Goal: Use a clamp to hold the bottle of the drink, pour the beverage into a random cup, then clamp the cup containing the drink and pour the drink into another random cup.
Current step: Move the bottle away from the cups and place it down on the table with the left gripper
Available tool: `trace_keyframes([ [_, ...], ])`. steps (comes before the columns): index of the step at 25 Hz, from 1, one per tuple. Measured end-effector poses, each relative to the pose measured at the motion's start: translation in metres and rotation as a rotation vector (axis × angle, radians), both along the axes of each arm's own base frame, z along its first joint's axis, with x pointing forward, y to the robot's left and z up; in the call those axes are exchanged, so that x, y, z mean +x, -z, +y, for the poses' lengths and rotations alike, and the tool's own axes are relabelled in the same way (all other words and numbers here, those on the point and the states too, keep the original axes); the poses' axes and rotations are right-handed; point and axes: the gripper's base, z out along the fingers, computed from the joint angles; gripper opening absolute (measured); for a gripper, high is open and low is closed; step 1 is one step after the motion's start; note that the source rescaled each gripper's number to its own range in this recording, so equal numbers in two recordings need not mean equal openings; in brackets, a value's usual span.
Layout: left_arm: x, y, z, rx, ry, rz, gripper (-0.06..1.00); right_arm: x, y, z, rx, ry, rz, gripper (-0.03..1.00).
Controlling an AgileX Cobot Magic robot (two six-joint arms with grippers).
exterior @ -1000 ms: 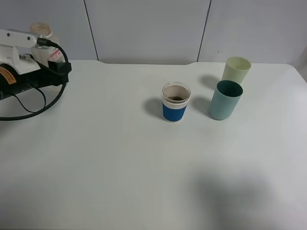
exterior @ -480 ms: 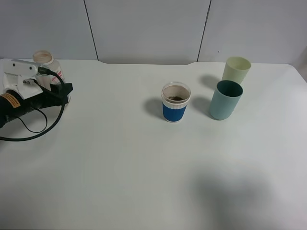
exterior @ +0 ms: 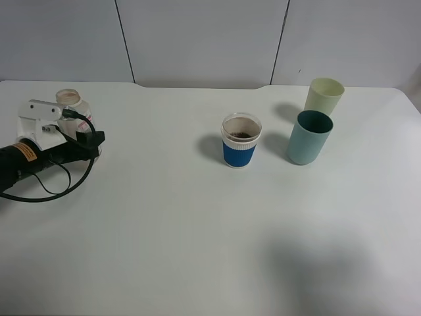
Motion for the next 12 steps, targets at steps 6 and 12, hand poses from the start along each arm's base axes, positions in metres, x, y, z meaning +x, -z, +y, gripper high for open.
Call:
trace_keyframes([
  [6,-0.0007,0.0070,-0.0005,-0.005,0.004,0.000,0.05,0.0000,0.0000,0.0000,0.000,0.000,0.000,1.00],
  [12,-0.0007,0.0070,-0.0007,-0.003,0.007,-0.001,0.05,0.0000,0.0000,0.0000,0.000,0.000,0.000,1.00],
])
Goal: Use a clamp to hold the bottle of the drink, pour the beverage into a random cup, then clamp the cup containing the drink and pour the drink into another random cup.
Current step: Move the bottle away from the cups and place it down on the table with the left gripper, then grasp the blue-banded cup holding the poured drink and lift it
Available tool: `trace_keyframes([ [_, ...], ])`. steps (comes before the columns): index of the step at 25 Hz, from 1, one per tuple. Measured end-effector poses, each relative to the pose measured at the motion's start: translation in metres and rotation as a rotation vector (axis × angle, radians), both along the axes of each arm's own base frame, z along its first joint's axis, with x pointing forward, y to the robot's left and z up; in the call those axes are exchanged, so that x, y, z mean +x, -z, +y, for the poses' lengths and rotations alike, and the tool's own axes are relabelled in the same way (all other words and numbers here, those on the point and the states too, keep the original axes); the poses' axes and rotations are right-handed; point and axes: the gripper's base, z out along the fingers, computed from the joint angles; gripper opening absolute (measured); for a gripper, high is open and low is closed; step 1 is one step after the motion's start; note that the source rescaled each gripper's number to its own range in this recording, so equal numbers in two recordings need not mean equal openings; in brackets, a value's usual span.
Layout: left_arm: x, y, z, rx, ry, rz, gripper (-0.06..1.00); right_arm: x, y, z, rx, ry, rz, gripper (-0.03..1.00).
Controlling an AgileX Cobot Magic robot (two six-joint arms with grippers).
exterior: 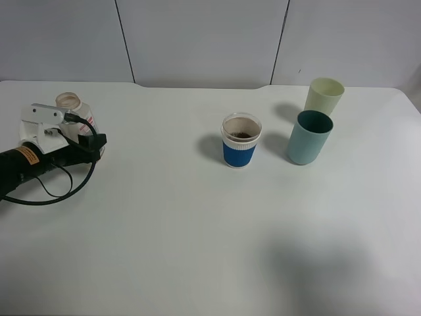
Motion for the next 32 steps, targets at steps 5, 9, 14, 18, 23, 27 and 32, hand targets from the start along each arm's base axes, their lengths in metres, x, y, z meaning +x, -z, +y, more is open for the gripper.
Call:
trace_keyframes([
  [5,0.000,0.000,0.000,0.000,0.001,0.000,0.05,0.000,0.000,0.000,0.000,0.000,0.000,1.00],
  [9,0.000,-0.001,-0.001,0.003,0.009,-0.001,0.08,0.000,0.000,0.000,0.000,0.000,0.000,1.00],
  [14,-0.003,-0.014,0.000,0.009,0.002,-0.030,0.87,0.000,0.000,0.000,0.000,0.000,0.000,1.00],
  [18,-0.013,-0.022,0.000,0.008,-0.021,-0.035,0.98,0.000,0.000,0.000,0.000,0.000,0.000,1.00],
  [23,-0.038,-0.030,-0.001,0.005,-0.031,-0.009,0.98,0.000,0.000,0.000,0.000,0.000,0.000,1.00],
  [27,-0.065,-0.041,-0.001,0.011,-0.072,-0.004,0.99,0.000,0.000,0.000,0.000,0.000,0.000,1.00],
  [32,-0.092,-0.067,0.003,0.023,-0.150,-0.082,0.99,0.000,0.000,0.000,0.000,0.000,0.000,1.00],
])
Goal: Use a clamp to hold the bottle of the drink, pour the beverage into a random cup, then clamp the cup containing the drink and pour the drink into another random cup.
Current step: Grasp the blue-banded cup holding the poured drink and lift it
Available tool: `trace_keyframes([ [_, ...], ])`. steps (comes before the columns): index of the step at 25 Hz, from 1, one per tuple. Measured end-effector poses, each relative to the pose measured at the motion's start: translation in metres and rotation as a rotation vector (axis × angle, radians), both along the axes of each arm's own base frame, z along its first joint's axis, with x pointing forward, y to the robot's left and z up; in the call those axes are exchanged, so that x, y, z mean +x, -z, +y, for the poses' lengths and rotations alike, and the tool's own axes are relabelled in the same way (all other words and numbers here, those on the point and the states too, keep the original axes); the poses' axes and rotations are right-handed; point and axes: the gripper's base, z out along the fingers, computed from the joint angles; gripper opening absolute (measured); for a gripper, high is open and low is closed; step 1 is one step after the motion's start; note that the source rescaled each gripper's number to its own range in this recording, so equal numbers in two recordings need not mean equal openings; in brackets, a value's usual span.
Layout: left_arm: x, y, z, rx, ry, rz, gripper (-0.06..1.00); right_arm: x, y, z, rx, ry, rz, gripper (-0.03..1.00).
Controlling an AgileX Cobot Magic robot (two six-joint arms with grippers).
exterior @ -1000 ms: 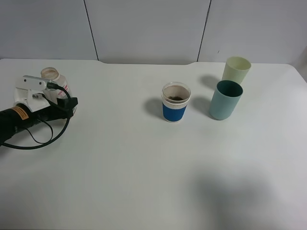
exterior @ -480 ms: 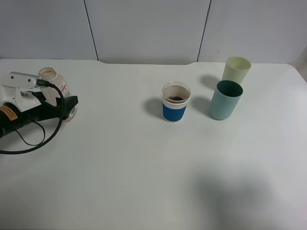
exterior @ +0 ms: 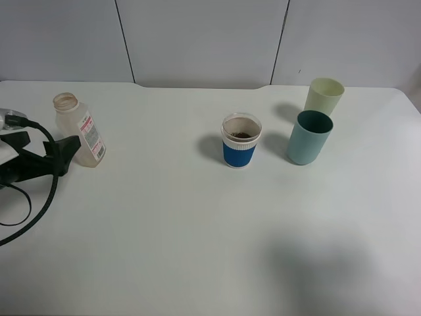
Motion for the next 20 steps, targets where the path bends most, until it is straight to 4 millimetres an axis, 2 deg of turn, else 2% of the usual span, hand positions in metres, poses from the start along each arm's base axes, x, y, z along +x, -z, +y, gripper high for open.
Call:
trace_keyframes([
  [8,-0.018,-0.046,0.006,0.008,-0.089,-0.045,1.00,0.000,0.000,0.000,0.000,0.000,0.000,1.00],
  [14,-0.029,-0.102,0.012,0.030,-0.173,-0.132,1.00,0.000,0.000,0.000,0.000,0.000,0.000,1.00],
  [17,-0.041,-0.135,0.016,0.054,-0.229,-0.163,1.00,0.000,0.000,0.000,0.000,0.000,0.000,1.00],
  [20,-0.057,-0.159,0.022,0.081,-0.298,-0.123,1.00,0.000,0.000,0.000,0.000,0.000,0.000,1.00],
])
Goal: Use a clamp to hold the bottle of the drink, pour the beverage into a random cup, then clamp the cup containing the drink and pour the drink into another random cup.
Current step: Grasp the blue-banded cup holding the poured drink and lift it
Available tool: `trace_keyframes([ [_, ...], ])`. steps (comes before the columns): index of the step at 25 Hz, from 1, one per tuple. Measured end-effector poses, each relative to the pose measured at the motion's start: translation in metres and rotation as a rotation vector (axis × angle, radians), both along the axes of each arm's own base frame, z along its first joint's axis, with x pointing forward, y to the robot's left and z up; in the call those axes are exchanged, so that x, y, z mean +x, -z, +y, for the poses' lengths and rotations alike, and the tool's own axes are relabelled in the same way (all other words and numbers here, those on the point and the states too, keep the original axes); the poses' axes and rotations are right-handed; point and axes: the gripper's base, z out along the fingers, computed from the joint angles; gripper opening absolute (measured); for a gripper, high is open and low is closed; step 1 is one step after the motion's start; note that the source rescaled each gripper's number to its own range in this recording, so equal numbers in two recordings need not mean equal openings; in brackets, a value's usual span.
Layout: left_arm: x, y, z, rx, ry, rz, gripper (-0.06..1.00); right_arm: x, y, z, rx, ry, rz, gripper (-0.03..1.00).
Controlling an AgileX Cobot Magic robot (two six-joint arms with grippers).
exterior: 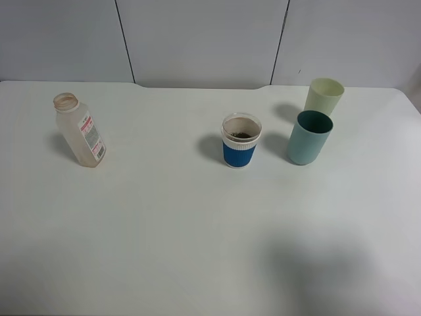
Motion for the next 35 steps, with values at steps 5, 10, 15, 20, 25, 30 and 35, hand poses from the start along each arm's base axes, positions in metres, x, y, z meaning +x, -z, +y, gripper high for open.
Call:
trace_keyframes([
  [5,-0.032,-0.027,0.005,0.041,-0.088,0.073,1.00,0.000,0.000,0.000,0.000,0.000,0.000,1.00],
  [10,-0.065,-0.040,0.001,0.007,-0.077,0.149,1.00,0.000,0.000,0.000,0.000,0.000,0.000,1.00],
  [15,-0.094,-0.040,-0.007,-0.016,-0.027,0.179,1.00,0.000,0.000,0.000,0.000,0.000,0.000,1.00],
  [20,-0.125,-0.035,-0.011,-0.026,-0.021,0.158,1.00,0.000,0.000,0.000,0.000,0.000,0.000,1.00],
  [25,-0.146,-0.023,-0.015,-0.042,-0.013,0.199,1.00,0.000,0.000,0.000,0.000,0.000,0.000,1.00],
  [30,-0.159,-0.016,-0.016,-0.045,-0.013,0.231,1.00,0.000,0.000,0.000,0.000,0.000,0.000,1.00],
  [35,-0.161,-0.012,-0.016,-0.049,-0.013,0.278,1.00,0.000,0.000,0.000,0.000,0.000,0.000,1.00],
])
